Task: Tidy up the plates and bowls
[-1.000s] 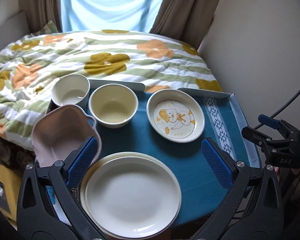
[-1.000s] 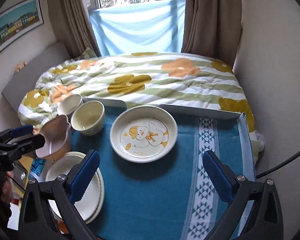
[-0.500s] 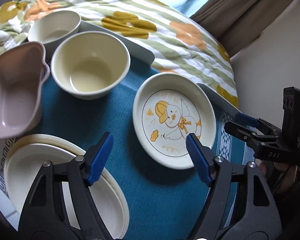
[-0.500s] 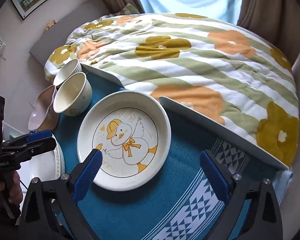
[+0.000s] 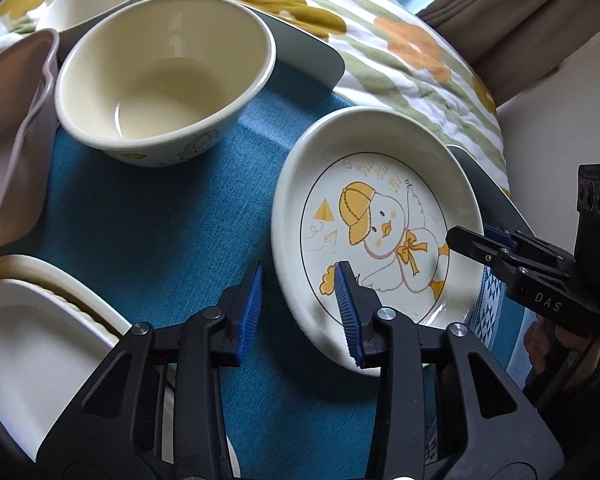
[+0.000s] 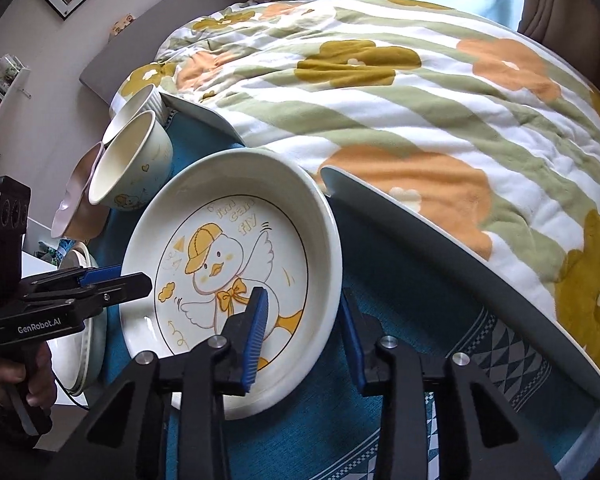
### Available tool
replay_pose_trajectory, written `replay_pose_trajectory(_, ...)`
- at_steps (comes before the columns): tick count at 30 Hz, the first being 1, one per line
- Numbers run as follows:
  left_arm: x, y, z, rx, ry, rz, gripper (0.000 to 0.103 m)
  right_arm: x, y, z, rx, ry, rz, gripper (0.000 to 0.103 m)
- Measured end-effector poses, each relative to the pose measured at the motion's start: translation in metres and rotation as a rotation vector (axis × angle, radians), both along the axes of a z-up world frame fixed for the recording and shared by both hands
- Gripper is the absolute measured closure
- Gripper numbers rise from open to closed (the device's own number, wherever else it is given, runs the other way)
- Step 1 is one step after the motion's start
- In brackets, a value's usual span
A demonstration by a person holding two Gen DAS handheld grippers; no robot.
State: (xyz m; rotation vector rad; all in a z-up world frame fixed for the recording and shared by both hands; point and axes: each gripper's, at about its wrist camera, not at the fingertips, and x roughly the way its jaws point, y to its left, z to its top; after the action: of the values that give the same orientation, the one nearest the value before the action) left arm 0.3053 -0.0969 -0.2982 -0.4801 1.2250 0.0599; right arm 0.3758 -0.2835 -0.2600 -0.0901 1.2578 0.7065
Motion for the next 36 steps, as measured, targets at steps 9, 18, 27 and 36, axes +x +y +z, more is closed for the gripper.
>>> replay_pose_trajectory(9, 0.004, -0.007, -0.005, 0.027, 0.016, -0.010, 0.084, 0.006, -0.002, -0.008, 0.004, 0.012, 0.004, 0.087)
replay_pose_trajectory(18, 0.003, -0.013, -0.002, 0.067, 0.004, -0.015, 0.084, 0.004, -0.002, -0.009, 0.006, 0.004, 0.022, 0.087)
replay_pose_trajectory(27, 0.000, -0.014, 0.017, 0.111, -0.047, -0.047, 0.084, -0.009, -0.001, 0.006, -0.002, -0.066, 0.027, 0.087)
replay_pose_trajectory(36, -0.021, -0.004, 0.072, 0.148, -0.146, -0.110, 0.084, -0.038, 0.004, 0.055, 0.017, -0.165, -0.029, 0.087)
